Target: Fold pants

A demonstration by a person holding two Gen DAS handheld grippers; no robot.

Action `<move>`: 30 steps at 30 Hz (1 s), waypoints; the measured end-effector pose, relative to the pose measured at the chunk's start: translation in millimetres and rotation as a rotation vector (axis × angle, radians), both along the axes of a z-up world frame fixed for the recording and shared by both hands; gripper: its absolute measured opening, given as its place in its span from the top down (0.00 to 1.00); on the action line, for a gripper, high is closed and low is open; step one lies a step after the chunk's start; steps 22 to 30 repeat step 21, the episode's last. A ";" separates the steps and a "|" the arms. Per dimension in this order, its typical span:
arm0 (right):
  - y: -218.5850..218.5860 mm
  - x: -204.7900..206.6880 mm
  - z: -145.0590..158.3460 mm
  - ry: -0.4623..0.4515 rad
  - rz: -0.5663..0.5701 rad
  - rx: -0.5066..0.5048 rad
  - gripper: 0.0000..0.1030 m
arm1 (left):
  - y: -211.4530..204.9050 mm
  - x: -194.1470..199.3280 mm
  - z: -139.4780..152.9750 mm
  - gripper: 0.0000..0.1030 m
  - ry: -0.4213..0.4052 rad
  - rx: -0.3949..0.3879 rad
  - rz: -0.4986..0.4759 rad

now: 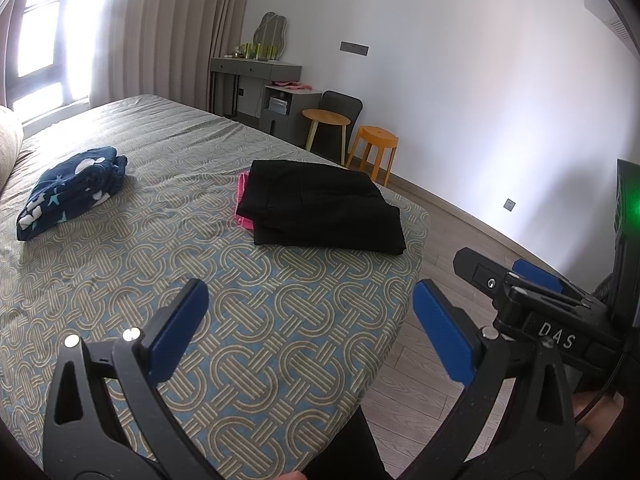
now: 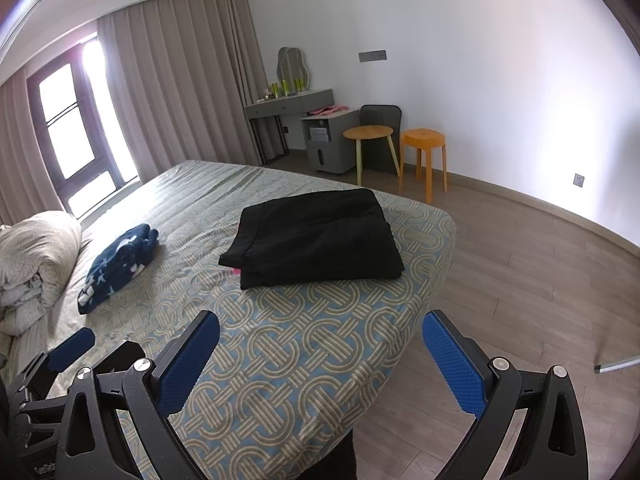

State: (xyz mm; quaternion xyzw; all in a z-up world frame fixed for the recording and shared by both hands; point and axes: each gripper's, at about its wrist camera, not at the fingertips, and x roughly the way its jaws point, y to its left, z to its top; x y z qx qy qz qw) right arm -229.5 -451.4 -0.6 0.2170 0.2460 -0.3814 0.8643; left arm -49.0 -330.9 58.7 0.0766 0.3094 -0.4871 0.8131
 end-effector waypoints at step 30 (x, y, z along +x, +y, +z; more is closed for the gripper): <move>3.1 -0.9 -1.4 0.005 -0.008 0.011 0.00 | -0.6 3.0 -4.0 0.01 0.024 -0.006 0.001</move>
